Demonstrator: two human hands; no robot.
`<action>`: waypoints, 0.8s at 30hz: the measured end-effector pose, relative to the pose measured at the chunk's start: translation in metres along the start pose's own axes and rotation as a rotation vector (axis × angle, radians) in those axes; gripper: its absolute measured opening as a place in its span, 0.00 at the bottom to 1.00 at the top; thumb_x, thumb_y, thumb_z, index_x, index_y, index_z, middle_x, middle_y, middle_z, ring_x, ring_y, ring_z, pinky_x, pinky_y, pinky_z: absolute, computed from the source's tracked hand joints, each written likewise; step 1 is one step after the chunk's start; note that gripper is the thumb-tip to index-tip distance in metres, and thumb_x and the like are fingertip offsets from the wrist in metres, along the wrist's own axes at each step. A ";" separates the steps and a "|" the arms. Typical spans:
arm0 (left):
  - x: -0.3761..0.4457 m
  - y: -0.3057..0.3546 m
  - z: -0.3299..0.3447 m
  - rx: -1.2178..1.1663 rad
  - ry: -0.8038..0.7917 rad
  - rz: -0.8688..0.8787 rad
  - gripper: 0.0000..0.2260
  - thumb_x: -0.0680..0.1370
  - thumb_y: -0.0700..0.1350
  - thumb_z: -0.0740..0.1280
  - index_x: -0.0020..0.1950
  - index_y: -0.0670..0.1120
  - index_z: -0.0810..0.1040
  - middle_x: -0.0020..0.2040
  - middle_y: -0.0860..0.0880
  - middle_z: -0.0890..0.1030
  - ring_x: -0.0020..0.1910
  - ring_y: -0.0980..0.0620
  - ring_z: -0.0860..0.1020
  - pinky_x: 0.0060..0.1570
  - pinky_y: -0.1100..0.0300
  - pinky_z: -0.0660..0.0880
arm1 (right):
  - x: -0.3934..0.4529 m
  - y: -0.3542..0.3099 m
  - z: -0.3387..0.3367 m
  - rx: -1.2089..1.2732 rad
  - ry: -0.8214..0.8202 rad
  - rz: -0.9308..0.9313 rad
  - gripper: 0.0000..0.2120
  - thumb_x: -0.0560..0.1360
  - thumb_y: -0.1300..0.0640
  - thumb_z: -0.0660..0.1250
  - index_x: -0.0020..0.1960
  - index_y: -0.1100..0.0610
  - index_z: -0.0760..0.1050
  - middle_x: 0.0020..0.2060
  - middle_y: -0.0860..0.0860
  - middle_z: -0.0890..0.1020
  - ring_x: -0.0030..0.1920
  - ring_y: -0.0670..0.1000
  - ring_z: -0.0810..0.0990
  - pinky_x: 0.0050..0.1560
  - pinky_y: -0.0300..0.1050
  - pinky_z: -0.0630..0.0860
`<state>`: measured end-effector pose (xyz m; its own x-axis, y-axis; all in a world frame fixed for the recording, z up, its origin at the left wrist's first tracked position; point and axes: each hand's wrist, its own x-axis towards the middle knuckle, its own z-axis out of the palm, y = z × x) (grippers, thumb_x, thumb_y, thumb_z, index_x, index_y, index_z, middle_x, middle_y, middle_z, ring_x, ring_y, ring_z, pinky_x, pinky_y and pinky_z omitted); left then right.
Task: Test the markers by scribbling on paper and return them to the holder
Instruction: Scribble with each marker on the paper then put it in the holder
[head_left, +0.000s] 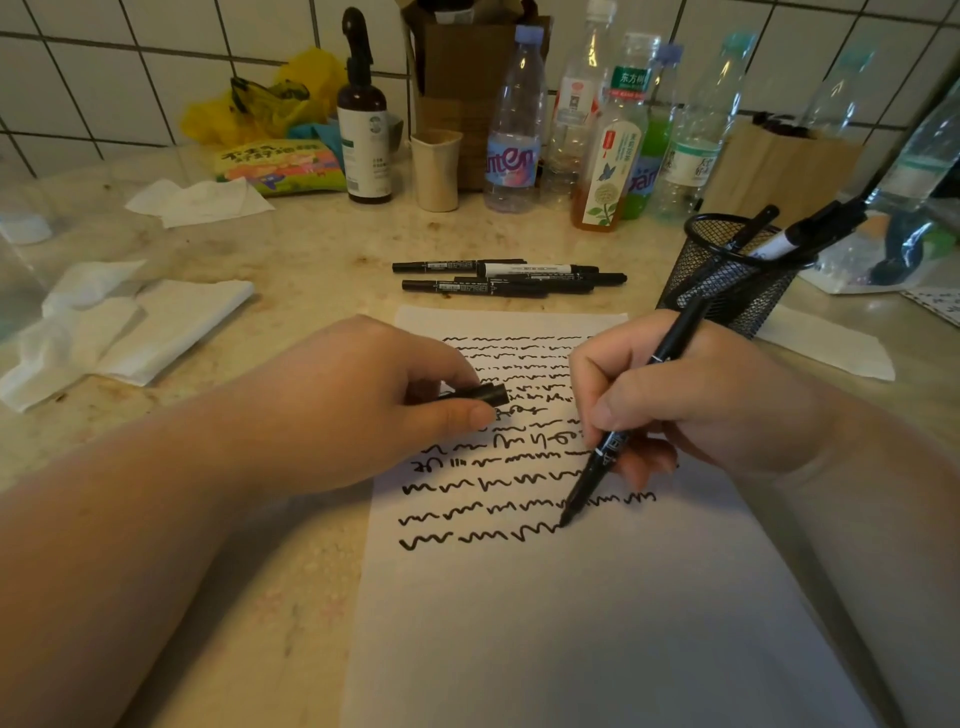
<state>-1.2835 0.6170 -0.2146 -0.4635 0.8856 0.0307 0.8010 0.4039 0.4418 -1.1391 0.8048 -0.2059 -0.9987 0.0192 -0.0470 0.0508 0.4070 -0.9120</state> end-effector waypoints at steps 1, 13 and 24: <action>0.000 0.000 0.000 -0.004 0.005 0.003 0.16 0.68 0.67 0.61 0.52 0.66 0.78 0.36 0.57 0.80 0.35 0.60 0.77 0.33 0.63 0.72 | 0.000 0.000 0.000 0.007 0.000 0.000 0.07 0.68 0.64 0.63 0.33 0.61 0.78 0.25 0.49 0.80 0.24 0.50 0.77 0.22 0.38 0.68; 0.000 0.000 0.000 -0.004 0.025 0.018 0.13 0.71 0.64 0.63 0.55 0.66 0.77 0.38 0.57 0.81 0.36 0.60 0.77 0.37 0.62 0.76 | 0.009 0.007 -0.008 0.305 0.394 -0.203 0.09 0.72 0.62 0.63 0.37 0.60 0.80 0.23 0.55 0.75 0.24 0.53 0.69 0.26 0.43 0.63; 0.001 0.004 0.002 -0.008 0.016 0.035 0.15 0.67 0.67 0.55 0.48 0.65 0.73 0.36 0.55 0.79 0.38 0.62 0.75 0.29 0.66 0.68 | 0.009 0.006 0.000 0.202 0.236 -0.146 0.02 0.73 0.60 0.73 0.45 0.58 0.82 0.36 0.58 0.84 0.33 0.54 0.81 0.33 0.42 0.77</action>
<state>-1.2798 0.6199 -0.2145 -0.4411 0.8954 0.0609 0.8141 0.3706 0.4471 -1.1479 0.8074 -0.2119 -0.9671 0.1941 0.1643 -0.1174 0.2322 -0.9655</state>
